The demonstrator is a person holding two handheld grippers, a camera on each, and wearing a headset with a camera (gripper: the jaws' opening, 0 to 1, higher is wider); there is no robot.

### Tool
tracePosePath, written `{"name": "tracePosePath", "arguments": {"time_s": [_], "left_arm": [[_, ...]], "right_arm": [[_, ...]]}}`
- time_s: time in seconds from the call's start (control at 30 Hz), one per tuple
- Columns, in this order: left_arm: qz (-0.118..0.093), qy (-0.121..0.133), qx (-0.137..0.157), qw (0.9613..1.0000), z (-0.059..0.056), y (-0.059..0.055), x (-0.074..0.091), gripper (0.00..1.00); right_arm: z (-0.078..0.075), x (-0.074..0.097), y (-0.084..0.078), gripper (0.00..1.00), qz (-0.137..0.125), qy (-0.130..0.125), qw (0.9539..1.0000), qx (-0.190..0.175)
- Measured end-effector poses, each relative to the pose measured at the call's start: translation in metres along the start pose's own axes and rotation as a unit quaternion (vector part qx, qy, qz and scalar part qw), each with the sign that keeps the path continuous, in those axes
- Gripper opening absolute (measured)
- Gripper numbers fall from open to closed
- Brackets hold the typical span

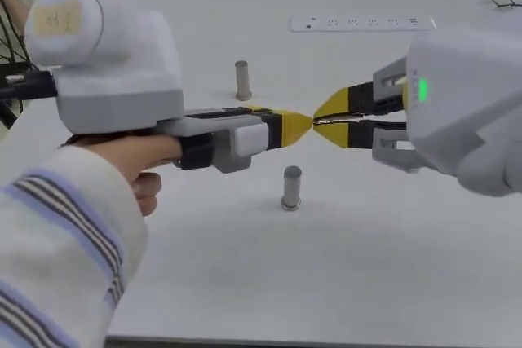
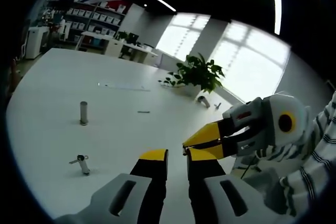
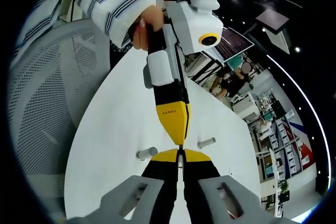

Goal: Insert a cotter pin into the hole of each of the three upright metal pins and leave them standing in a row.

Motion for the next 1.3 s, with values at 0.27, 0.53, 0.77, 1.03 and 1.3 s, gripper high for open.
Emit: {"name": "tracePosePath", "arguments": {"time_s": [0.27,0.53,0.77,1.03,1.3], "left_arm": [[-0.004,-0.017,-0.011,0.9998,-0.004,0.001,-0.002,0.01],[-0.004,-0.019,-0.014,0.9997,-0.005,0.002,-0.002,0.0],[0.001,-0.018,-0.012,0.9998,-0.006,0.001,-0.001,0.0],[0.007,-0.018,0.002,0.9998,-0.007,0.001,0.0,0.0],[0.004,-0.018,-0.018,0.9997,-0.01,0.001,0.004,0.0]], "right_arm": [[0.0,0.001,0.002,0.0,-0.002,0.0,1.0,-0.001],[0.0,0.001,0.003,0.0,-0.004,-0.002,1.0,-0.003],[0.002,0.001,0.002,0.0,-0.008,-0.001,0.9999,-0.01],[0.003,0.0,0.001,0.0,-0.017,0.003,0.9995,-0.027],[-0.003,0.002,-0.013,0.07,-0.011,0.007,0.9963,-0.084]]}}
Point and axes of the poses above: the centre of the closed fingertips' face, and the gripper's own axes: x roughly backward along the fingers, z roughly to its left, y roughly out of its top, the point moved 7 cm from there along x, roughly backward along the fingers, and after that the axes turned 11 degrees about -x, right-handed, at the moved point
